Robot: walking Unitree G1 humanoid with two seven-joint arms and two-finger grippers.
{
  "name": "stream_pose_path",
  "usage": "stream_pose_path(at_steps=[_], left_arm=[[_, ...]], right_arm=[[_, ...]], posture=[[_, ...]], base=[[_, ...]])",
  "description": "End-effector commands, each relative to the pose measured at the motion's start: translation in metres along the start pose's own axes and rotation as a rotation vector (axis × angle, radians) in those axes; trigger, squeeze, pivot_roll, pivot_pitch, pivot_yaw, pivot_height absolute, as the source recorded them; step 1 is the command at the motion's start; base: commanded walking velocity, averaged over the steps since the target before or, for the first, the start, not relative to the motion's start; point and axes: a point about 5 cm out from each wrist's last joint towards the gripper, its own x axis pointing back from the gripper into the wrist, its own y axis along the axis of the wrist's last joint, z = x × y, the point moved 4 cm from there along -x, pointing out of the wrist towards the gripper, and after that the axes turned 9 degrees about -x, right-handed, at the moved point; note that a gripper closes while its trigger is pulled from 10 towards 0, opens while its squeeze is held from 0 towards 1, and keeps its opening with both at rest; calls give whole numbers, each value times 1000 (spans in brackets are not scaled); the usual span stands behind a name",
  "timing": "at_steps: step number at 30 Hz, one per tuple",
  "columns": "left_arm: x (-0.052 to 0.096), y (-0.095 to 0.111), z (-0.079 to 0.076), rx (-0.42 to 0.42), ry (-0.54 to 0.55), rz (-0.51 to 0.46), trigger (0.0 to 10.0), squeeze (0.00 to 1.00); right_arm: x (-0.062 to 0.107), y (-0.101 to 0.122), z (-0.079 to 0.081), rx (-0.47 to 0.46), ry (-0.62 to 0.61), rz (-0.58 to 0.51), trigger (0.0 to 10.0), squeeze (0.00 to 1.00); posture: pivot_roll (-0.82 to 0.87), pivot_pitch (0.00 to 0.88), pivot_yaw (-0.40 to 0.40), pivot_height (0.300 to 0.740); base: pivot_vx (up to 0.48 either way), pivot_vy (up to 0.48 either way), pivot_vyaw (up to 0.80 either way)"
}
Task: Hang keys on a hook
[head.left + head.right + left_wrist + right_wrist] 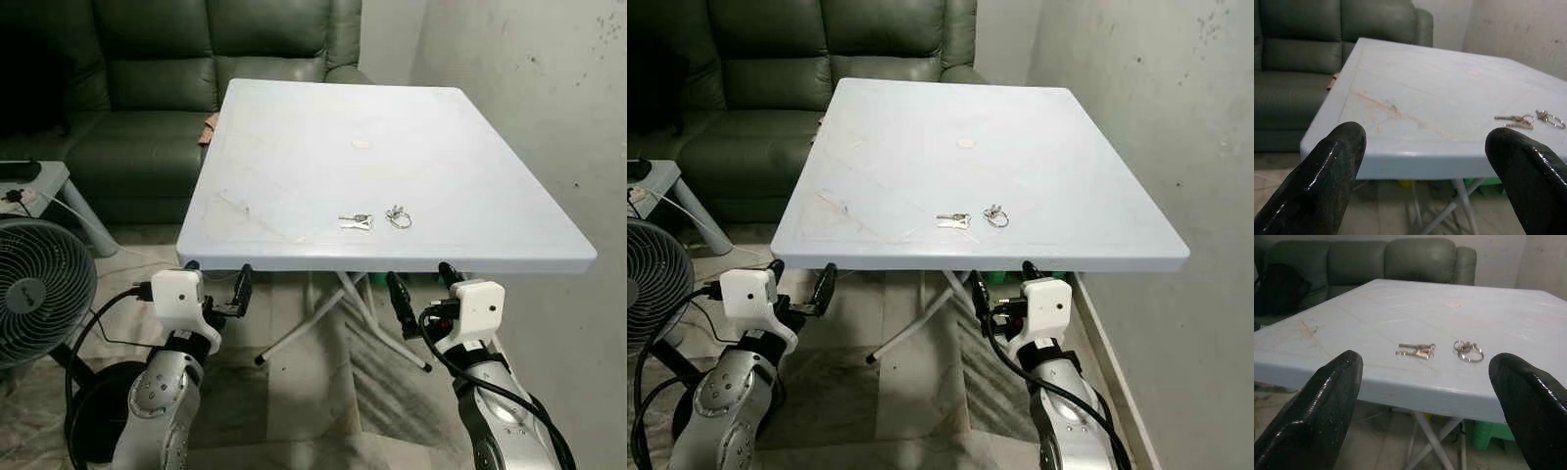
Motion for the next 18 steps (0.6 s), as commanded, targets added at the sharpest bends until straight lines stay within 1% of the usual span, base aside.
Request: stream_pose_path(at_steps=[1,8,18], left_arm=[[0,4,0,-12,-7,-15,10000,0],[-1,6,2,-24,-10,-18,10000,0],[-1,6,1,-24,-17,-20,10000,0]], right_arm=[[-2,4,1,-1,2,-10,10000,0],[-3,4,2,-2,2,-11,10000,0],[-2,2,4,-4,4,-8,10000,0]], posture=[[-7,0,-23,740],[-7,0,-22,740],[-6,0,-16,740]], base=[[352,0,0],[370,0,0],[380,0,0]])
